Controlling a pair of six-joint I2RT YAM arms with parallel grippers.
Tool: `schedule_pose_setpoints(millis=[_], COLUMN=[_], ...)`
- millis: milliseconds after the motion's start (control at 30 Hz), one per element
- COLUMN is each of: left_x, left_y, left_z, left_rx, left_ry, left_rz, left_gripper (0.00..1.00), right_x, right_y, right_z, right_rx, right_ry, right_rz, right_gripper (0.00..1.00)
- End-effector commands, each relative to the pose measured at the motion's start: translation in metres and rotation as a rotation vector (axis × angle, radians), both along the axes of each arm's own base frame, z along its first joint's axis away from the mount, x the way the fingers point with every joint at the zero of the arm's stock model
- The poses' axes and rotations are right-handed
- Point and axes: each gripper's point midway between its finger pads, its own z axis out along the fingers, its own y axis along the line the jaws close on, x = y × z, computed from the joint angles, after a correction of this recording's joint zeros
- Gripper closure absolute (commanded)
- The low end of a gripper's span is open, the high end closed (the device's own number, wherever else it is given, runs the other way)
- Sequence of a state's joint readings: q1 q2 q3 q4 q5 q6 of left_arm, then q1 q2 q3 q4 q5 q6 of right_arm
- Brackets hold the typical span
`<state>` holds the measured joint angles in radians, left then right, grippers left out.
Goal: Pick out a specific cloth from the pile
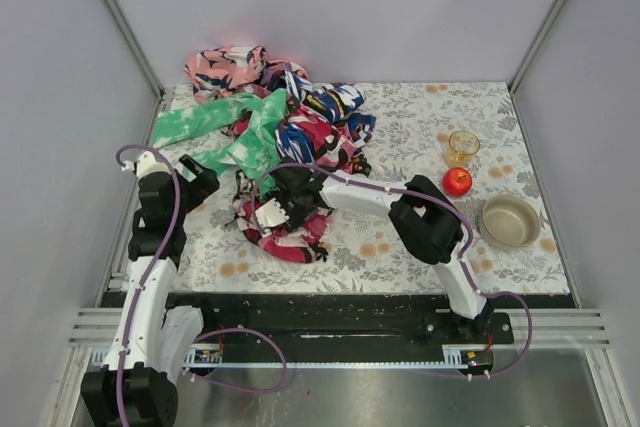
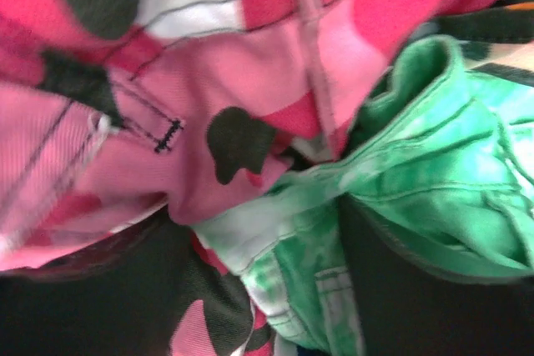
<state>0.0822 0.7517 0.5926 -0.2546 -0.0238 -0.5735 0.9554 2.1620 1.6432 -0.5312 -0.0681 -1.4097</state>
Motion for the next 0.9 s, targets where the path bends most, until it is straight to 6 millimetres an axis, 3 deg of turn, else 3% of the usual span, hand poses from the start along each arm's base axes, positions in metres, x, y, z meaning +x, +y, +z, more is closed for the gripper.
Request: schedule_pose_setpoints(millis=[0,67,100,133,200,267,433,567,667,700,733,800,833,867], left_x=[-0.001,-0.001,-0.001,-0.002,-0.002,-0.004,-0.005,-0.006,-0.006,-0.006,-0.006,-0.006,-0.005,-0.005], left_y=[0.012,0.012,0.013,0.014,0.015,0.017,0.016,0.016,0.014,0.014,0.013,0.011,0.01,0.01], left_z=[0.007,0.007,0.007,0.007,0.007,0.007,0.011,0.015,0.018,0.018,0.018,0.018,0.02,0.019], left_rx=[0.023,0.022,0.022,0.023,0.024,0.026,0.024,0.023,0.023,0.023,0.022,0.022,0.022,0.022], left_ry=[-0.027,-0.027,-0.027,-0.024,-0.024,-0.021,-0.045,-0.069,-0.088,-0.09,-0.094,-0.093,-0.099,-0.098], left_rz=[0.057,0.062,0.066,0.072,0.083,0.095,0.092,0.092,0.081,0.077,0.073,0.061,0.055,0.052], left_gripper=[0.01,0.01,0.01,0.01,0.01,0.01,0.01,0.01,0.01,0.01,0.01,0.01,0.01,0.01], right_x=[0.026,0.042,0.053,0.067,0.087,0.106,0.143,0.164,0.196,0.213,0.227,0.26,0.271,0.286], right_y=[-0.029,-0.025,-0.022,-0.021,-0.013,0.0,0.008,-0.002,-0.016,-0.025,-0.034,-0.044,-0.05,-0.058], right_z=[-0.07,-0.064,-0.057,-0.046,-0.017,0.025,0.169,0.254,0.292,0.295,0.316,0.292,0.301,0.289], right_rx=[-0.078,-0.028,0.003,0.039,0.14,0.302,0.74,0.98,1.095,1.112,1.152,1.142,1.175,1.179], right_ry=[-0.019,-0.096,-0.142,-0.204,-0.292,-0.382,-0.636,-0.681,-0.724,-0.735,-0.749,-0.687,-0.664,-0.628], right_rz=[-0.119,-0.178,-0.22,-0.281,-0.367,-0.448,-0.611,-0.682,-0.727,-0.769,-0.804,-0.89,-0.918,-0.96], right_gripper=[0.48,0.84,0.97,1.0,1.0,1.0,1.0,1.0,1.0,1.0,1.0,1.0,1.0,1.0])
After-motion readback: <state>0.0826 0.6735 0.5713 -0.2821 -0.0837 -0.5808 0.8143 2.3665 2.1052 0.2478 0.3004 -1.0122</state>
